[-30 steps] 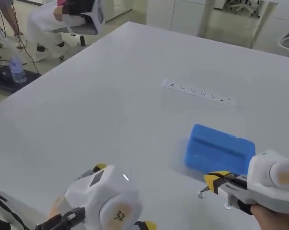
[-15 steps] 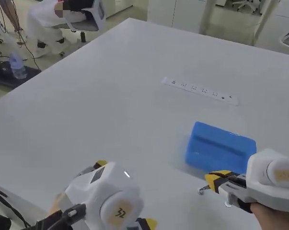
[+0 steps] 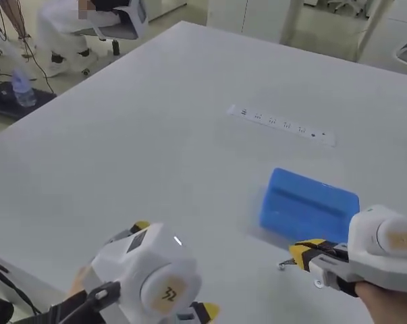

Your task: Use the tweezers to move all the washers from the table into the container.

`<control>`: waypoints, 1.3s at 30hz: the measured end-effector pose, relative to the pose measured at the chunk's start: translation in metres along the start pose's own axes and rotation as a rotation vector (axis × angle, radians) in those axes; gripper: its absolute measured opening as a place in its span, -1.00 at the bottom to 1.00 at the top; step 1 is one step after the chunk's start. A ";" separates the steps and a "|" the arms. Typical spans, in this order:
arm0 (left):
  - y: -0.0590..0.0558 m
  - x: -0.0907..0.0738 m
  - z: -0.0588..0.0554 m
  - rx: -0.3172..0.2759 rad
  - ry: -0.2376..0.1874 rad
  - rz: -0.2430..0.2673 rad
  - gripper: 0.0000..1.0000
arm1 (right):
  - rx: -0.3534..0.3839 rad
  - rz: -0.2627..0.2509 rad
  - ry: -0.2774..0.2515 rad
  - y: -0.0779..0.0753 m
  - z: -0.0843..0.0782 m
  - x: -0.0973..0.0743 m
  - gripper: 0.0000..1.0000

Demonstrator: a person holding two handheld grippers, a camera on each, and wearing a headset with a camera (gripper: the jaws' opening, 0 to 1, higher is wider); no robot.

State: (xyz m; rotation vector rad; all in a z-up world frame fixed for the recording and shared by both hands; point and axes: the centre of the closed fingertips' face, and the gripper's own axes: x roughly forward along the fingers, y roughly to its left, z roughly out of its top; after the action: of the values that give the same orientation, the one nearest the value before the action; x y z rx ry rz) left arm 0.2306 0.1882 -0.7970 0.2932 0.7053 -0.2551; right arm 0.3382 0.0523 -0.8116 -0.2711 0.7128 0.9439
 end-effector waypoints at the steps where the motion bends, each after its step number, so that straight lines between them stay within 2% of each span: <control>1: 0.000 0.000 0.000 0.001 0.000 0.001 0.90 | 0.000 0.002 0.001 0.001 0.000 0.000 -0.93; 13: 0.000 0.001 -0.001 0.004 0.005 0.002 0.89 | 0.014 0.020 0.036 0.003 -0.009 -0.005 -0.97; 16: 0.000 0.001 -0.001 0.006 0.006 0.001 0.89 | -0.005 0.021 0.075 0.000 -0.008 -0.011 -0.97; 18: -0.001 0.001 -0.001 0.008 0.007 0.000 0.89 | -0.018 0.056 0.127 0.004 -0.009 -0.017 -0.97; 19: -0.001 0.001 -0.001 0.008 0.007 0.000 0.89 | -0.019 0.047 0.137 0.003 -0.008 -0.018 -0.97; 21: -0.001 0.001 -0.001 0.009 0.008 0.000 0.89 | -0.021 0.070 0.217 0.005 -0.016 -0.023 -0.97; 24: -0.001 0.001 -0.001 0.010 0.011 0.001 0.88 | -0.024 0.074 0.212 0.005 -0.015 -0.018 -0.97; 27: -0.001 0.001 -0.002 0.009 0.013 0.003 0.88 | -0.036 0.068 0.239 0.009 -0.022 -0.013 -0.97; 28: 0.000 0.001 -0.002 0.009 0.014 0.003 0.88 | -0.045 0.064 0.241 0.010 -0.023 -0.011 -0.97; 30: 0.000 0.002 -0.002 0.007 0.015 0.005 0.88 | -0.065 0.047 0.198 0.011 -0.017 -0.010 -0.97; 31: 0.000 0.002 -0.002 0.007 0.016 0.005 0.88 | -0.062 0.044 0.208 0.011 -0.019 -0.008 -0.97; 33: 0.000 0.002 -0.003 0.008 0.017 0.006 0.88 | -0.089 0.004 0.147 0.003 -0.011 -0.005 -0.98; 34: 0.000 0.002 -0.003 0.008 0.018 0.004 0.88 | -0.063 0.008 0.160 0.002 -0.013 -0.004 -0.98; 36: 0.000 0.002 -0.003 0.011 0.021 0.004 0.88 | -0.035 -0.009 0.104 0.001 -0.008 -0.004 -0.98; 39: 0.000 0.002 -0.004 0.012 0.023 0.003 0.88 | -0.016 -0.018 0.059 0.000 -0.008 -0.005 -0.98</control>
State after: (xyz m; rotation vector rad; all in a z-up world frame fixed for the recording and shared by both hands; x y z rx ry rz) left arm 0.2299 0.1891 -0.8014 0.3087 0.7260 -0.2532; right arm 0.3329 0.0452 -0.8141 -0.3201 0.7564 0.9279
